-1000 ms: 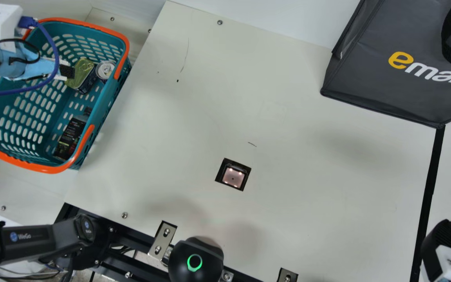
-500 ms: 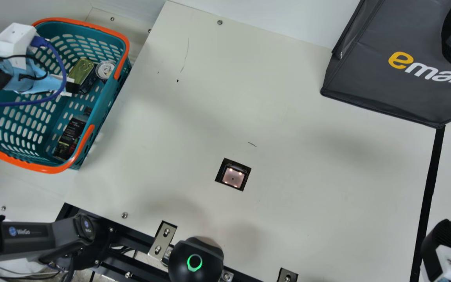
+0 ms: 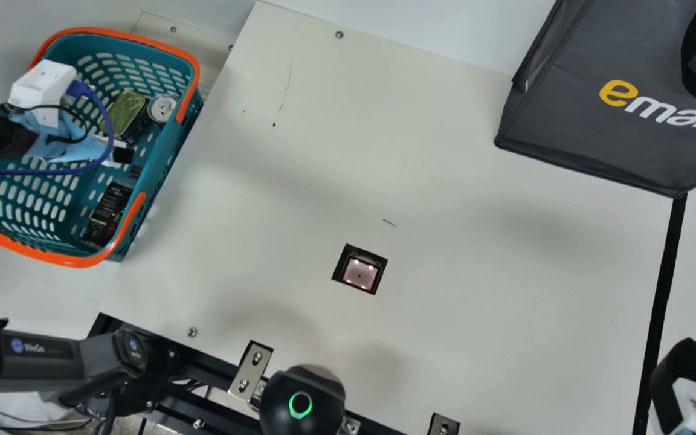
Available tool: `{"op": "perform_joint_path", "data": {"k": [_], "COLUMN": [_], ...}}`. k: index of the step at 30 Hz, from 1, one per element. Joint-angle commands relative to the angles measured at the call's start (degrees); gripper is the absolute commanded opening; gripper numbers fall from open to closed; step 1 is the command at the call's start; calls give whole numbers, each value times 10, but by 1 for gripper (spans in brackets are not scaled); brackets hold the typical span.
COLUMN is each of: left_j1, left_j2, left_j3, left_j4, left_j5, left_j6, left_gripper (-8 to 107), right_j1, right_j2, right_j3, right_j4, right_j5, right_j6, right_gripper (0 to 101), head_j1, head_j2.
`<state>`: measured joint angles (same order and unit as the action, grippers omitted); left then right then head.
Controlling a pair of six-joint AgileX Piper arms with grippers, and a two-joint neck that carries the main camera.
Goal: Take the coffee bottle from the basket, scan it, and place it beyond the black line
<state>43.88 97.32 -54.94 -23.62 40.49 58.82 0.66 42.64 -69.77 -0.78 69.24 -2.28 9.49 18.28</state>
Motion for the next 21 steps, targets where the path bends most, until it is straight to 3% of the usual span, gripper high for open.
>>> {"op": "perform_joint_path", "data": {"k": [1, 21], "left_j1": [1, -8], "left_j2": [7, 99], "left_j3": [3, 9], "left_j4": [-3, -21], "left_j5": [-10, -86], "left_j6": [7, 51], "left_gripper": [90, 90], "right_j1": [0, 0], "right_j2": [0, 0], "right_j3": [0, 0], "right_j4": [0, 0], "right_j5": [0, 0], "right_j6": [0, 0], "right_gripper": [91, 91], "head_j1": [-16, -16], "head_j2": [1, 1]}}
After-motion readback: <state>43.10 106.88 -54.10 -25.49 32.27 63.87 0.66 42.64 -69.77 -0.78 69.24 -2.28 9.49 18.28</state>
